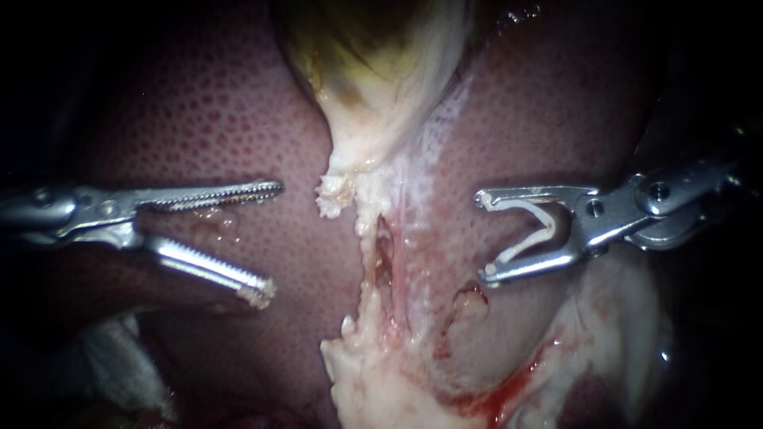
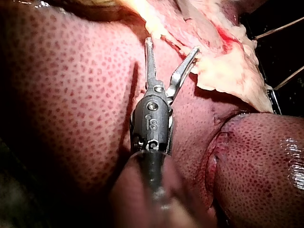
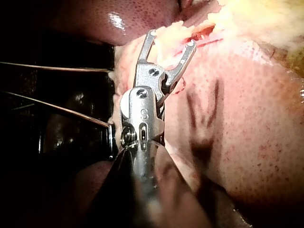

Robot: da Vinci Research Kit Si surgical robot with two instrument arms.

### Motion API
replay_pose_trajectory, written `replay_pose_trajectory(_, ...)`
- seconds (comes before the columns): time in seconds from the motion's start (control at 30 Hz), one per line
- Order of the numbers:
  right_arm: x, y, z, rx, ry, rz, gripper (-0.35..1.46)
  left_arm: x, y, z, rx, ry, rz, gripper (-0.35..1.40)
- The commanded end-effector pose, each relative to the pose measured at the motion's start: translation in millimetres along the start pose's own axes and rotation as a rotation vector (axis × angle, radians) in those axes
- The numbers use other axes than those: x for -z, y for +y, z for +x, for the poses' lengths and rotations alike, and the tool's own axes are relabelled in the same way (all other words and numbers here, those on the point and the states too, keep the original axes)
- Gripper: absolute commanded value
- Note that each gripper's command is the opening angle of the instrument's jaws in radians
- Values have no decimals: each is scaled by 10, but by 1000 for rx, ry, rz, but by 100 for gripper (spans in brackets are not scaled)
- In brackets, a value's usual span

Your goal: Grabbing gallbladder

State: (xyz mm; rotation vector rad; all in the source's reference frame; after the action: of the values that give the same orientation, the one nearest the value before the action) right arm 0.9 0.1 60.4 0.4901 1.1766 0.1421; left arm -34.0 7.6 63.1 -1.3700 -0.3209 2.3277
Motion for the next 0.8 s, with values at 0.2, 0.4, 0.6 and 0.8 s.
replay_pose_trajectory(0.2,0,0,0,0,0,0,60,-4,-5,-1,1,0,1,71)
replay_pose_trajectory(0.4,0,0,0,0,0,0,60,-19,-24,1,34,5,3,71)
replay_pose_trajectory(0.6,0,0,0,-6,0,0,60,-38,-49,0,108,14,4,62)
replay_pose_trajectory(0.8,0,0,0,-6,0,0,60,-57,-63,2,167,35,-8,41)
